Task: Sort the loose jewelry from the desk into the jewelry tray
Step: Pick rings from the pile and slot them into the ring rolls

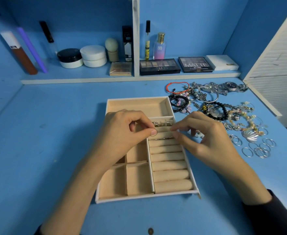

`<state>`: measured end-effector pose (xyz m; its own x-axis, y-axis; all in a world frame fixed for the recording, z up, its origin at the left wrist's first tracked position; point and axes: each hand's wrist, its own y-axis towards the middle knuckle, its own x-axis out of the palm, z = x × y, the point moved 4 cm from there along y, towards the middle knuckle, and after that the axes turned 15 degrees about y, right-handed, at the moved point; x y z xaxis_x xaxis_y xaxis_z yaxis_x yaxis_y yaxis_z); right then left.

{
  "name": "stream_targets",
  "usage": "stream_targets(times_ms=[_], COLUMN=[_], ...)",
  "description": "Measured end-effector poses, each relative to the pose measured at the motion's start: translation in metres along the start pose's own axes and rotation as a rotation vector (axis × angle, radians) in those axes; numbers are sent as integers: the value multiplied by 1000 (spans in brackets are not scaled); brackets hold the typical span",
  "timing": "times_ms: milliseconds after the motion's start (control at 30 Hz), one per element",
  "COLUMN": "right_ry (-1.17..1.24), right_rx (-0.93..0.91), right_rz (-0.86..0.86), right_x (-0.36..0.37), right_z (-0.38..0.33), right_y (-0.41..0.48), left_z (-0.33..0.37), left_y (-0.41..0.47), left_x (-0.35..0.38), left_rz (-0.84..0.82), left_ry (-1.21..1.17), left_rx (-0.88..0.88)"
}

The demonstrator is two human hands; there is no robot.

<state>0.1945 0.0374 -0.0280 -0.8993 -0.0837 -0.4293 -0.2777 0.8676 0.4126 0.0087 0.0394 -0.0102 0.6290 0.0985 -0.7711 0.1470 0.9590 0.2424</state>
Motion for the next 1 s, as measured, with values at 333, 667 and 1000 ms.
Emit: stream_targets(times_ms=[333, 667, 1000], right_ry=[31, 32, 28], right_rx=[70, 80, 64], right_rz=[-1, 53, 62], right_x=[0, -3, -5], right_z=[5, 6, 7], right_y=[1, 1, 1], left_z=[-2, 11, 20], left_y=[-1, -12, -20], left_x=[0, 9, 6], left_rz=[-1, 16, -57], left_ry=[-8, 233, 381], left_rx=[9, 212, 384])
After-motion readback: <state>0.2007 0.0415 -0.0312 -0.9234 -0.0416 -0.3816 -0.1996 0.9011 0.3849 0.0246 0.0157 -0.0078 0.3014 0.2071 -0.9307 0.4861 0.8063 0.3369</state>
